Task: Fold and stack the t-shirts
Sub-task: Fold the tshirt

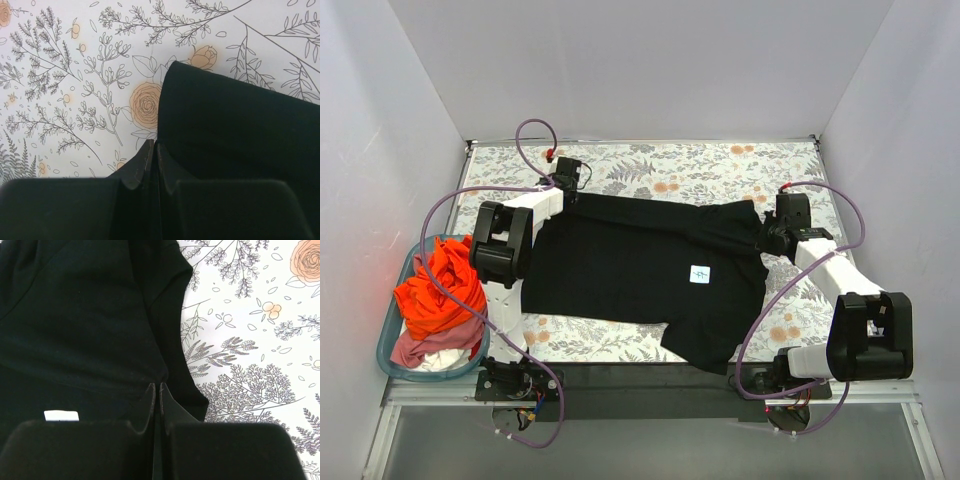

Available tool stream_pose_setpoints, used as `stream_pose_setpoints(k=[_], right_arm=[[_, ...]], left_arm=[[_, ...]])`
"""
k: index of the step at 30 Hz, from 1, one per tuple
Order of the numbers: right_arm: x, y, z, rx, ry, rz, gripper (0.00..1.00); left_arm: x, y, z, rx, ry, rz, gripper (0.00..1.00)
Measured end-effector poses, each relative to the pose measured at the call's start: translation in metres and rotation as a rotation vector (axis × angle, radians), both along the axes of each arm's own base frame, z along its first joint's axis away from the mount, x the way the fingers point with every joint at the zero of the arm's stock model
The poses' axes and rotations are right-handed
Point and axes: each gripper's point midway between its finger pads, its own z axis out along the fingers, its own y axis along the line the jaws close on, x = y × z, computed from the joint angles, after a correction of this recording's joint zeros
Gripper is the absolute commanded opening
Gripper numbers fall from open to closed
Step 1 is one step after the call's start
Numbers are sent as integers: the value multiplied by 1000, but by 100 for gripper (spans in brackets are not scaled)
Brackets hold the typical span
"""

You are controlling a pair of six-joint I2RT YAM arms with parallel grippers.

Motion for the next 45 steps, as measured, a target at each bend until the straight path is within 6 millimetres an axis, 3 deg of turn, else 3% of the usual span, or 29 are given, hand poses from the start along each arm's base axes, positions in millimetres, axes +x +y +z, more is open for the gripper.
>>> stream_pose_setpoints(k=[5,7,8,11,12,15,21,25,29,35,39,45], right_arm=[[-1,4,-3,18,14,10,1],[-3,7,-3,35,19,18,9],[-3,8,-4,42,21,23,13],[-3,13,-3,66,23,39,34],[-3,14,-2,78,22,46,44],[3,14,3,141,9,50,55],[31,-9,25,287,-117,-8,55],[51,-10,33,379,-188,-16,55],[68,-5,29,442,-211,-14,55],[93,-3,7,485,-183,-10,57],[111,-4,0,505,-182,-12,58],[146,-6,-2,539,-202,-12,58]], left_arm=[[-2,3,1,13,-3,20,1],[-2,3,2,11,-7,30,8],[-2,4,2,10,-8,36,22],[-5,5,2,9,-7,52,37],[-5,5,4,4,-10,56,40],[-8,4,14,-18,-30,70,44],[-8,-7,67,-133,-156,75,45],[0,-16,91,-208,-228,65,44],[6,-22,82,-243,-215,56,41],[5,-23,50,-272,-151,66,42],[7,-22,44,-306,-144,76,42],[25,-18,30,-359,-139,95,38]])
